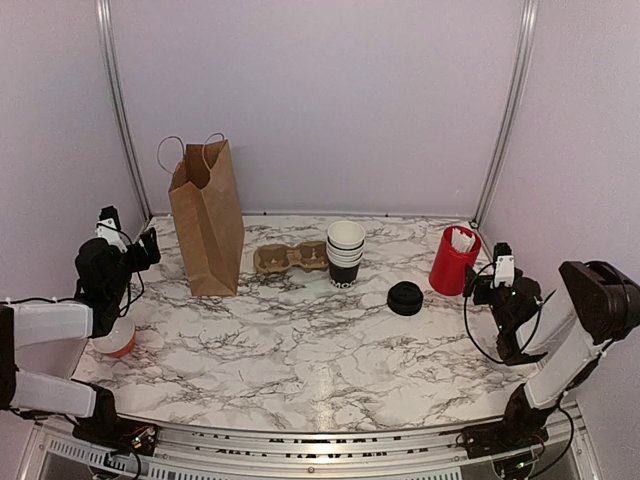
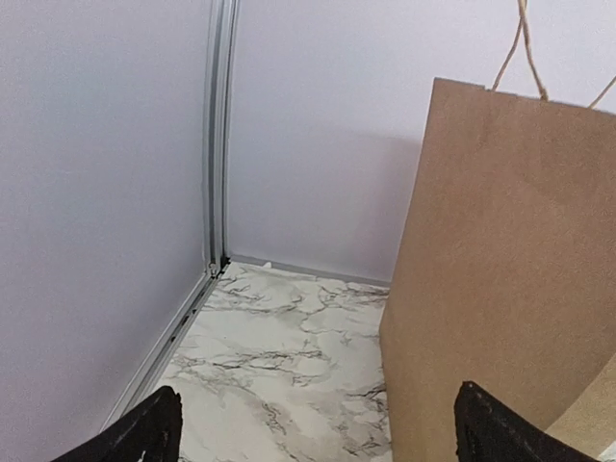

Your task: Pack the takeout coffee

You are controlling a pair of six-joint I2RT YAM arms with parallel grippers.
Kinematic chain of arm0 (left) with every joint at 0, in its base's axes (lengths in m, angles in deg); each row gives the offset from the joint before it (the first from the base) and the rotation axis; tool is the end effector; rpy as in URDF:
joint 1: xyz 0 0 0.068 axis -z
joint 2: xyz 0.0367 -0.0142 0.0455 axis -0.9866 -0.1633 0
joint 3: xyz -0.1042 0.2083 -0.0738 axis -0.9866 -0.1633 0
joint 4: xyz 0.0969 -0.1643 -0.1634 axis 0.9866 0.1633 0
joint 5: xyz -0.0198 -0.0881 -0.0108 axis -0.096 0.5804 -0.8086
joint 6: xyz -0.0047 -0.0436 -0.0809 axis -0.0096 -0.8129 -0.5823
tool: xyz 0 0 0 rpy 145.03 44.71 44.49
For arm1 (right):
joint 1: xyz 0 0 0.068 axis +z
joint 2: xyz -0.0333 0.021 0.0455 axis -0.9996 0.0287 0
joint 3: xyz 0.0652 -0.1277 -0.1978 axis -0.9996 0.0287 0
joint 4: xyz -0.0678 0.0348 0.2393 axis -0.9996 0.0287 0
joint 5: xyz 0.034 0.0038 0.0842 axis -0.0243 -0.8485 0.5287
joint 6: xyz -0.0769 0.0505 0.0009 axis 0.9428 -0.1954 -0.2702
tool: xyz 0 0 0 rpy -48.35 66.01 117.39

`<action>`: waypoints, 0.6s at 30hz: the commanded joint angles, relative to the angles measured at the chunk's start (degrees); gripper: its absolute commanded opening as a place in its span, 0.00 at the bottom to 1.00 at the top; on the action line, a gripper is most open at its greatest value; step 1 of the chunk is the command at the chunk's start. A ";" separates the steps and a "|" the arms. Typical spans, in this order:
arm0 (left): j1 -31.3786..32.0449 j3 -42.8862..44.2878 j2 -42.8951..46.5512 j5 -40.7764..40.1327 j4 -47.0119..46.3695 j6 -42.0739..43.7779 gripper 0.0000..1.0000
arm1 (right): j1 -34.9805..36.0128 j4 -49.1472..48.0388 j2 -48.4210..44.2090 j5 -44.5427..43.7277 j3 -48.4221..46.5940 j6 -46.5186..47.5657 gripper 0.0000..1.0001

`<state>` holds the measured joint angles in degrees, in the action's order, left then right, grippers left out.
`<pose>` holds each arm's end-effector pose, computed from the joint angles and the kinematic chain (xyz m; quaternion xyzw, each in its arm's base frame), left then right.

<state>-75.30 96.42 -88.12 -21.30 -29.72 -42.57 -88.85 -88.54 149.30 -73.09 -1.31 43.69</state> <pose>0.2934 -0.0085 0.2028 -0.0899 0.6892 0.0049 0.7189 0.2827 -0.0049 0.1237 -0.0205 0.7152 -0.0461 0.6971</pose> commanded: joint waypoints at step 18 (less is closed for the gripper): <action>2.66 18.64 17.46 3.35 48.93 -20.58 0.99 | 7.88 30.09 -27.86 -18.70 -4.38 -8.38 1.00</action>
<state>-70.91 114.32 -74.22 -18.83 13.29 -60.03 -81.48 -70.40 124.14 -87.64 -0.96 40.63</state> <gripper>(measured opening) 0.993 0.997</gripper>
